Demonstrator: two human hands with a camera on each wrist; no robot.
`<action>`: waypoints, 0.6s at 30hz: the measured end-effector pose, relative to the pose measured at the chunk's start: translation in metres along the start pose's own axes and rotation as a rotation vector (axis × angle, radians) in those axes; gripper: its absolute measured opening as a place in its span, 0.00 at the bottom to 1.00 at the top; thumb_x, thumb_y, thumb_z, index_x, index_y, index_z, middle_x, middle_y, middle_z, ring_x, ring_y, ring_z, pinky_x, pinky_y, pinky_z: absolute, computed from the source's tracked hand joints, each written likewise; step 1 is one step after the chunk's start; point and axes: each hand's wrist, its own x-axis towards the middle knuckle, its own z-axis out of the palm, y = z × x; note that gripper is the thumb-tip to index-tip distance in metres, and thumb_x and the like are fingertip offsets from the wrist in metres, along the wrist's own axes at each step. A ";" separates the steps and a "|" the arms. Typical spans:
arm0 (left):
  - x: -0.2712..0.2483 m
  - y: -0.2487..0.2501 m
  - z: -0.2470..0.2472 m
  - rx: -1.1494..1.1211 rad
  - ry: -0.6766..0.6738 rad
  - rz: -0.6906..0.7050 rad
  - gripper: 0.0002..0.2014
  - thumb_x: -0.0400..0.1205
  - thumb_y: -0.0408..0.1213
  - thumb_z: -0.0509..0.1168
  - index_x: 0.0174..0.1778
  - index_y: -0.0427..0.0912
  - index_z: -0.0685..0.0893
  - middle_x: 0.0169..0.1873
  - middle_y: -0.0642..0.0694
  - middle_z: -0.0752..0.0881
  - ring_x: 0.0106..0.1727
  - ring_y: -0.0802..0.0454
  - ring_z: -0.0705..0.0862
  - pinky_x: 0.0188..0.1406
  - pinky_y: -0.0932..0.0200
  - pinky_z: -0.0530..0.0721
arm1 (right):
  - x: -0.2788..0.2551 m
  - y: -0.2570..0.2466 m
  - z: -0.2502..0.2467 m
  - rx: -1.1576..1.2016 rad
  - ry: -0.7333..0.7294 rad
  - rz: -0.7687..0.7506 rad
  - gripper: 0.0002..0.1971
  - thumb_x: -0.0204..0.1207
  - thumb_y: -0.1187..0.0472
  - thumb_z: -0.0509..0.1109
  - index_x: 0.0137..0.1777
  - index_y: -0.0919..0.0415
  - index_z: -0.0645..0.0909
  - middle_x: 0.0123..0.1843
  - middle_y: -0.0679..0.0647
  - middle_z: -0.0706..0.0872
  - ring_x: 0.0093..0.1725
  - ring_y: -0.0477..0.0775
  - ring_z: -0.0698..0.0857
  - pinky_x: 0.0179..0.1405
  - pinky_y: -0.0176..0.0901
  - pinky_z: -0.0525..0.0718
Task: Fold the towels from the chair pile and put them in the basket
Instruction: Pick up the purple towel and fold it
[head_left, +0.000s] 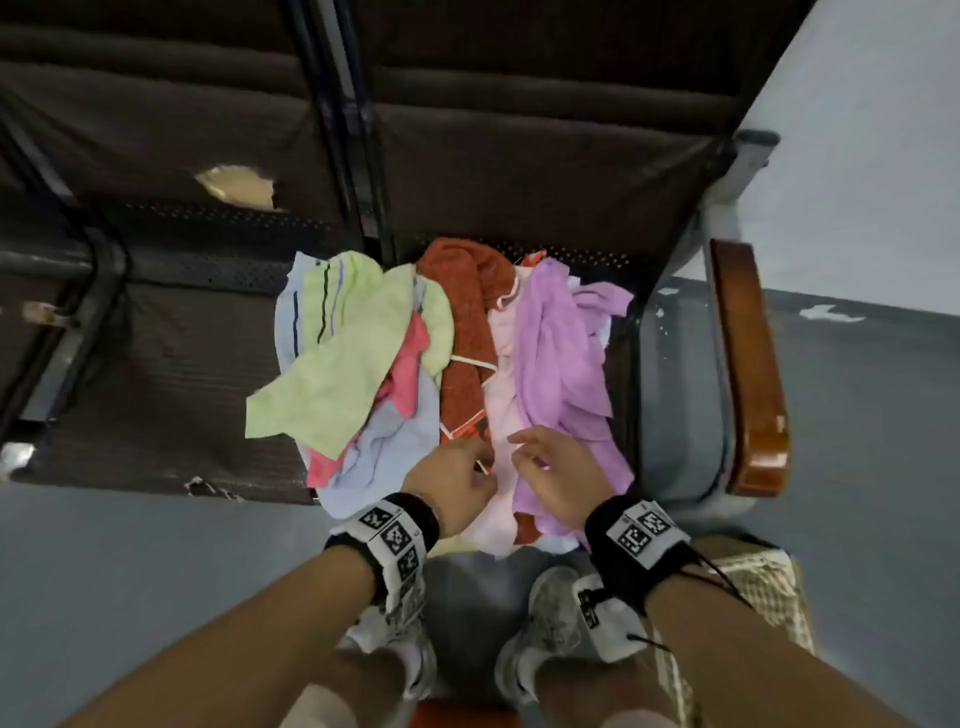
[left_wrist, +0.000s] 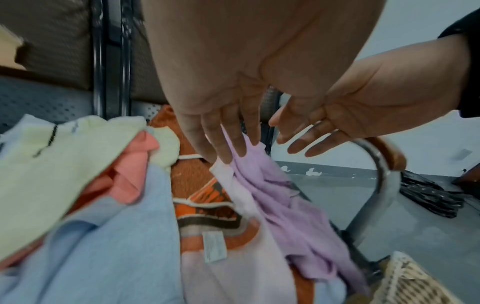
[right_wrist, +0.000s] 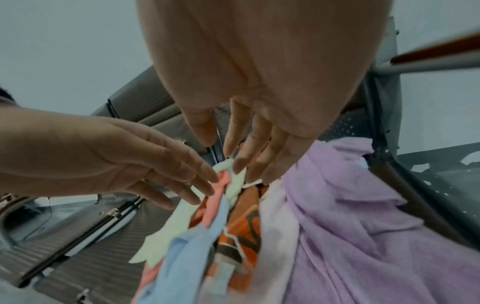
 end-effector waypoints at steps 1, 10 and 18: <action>0.019 -0.016 0.014 -0.031 0.028 0.007 0.16 0.80 0.43 0.64 0.63 0.48 0.83 0.58 0.48 0.87 0.58 0.47 0.85 0.60 0.51 0.83 | 0.016 0.018 0.015 0.046 0.034 0.002 0.11 0.79 0.64 0.70 0.60 0.55 0.86 0.56 0.48 0.90 0.54 0.48 0.87 0.64 0.50 0.82; 0.190 -0.083 0.092 0.114 0.298 0.286 0.23 0.78 0.45 0.67 0.70 0.47 0.78 0.58 0.39 0.84 0.62 0.38 0.82 0.62 0.47 0.80 | 0.152 0.131 0.070 -0.066 0.356 -0.075 0.30 0.76 0.60 0.74 0.78 0.58 0.71 0.66 0.57 0.80 0.62 0.58 0.81 0.65 0.47 0.78; 0.225 -0.103 0.096 0.049 0.407 0.388 0.10 0.79 0.47 0.68 0.53 0.48 0.85 0.46 0.49 0.89 0.50 0.47 0.86 0.52 0.53 0.81 | 0.178 0.147 0.060 -0.131 0.368 -0.193 0.08 0.80 0.65 0.65 0.48 0.64 0.87 0.36 0.53 0.82 0.39 0.51 0.79 0.47 0.46 0.79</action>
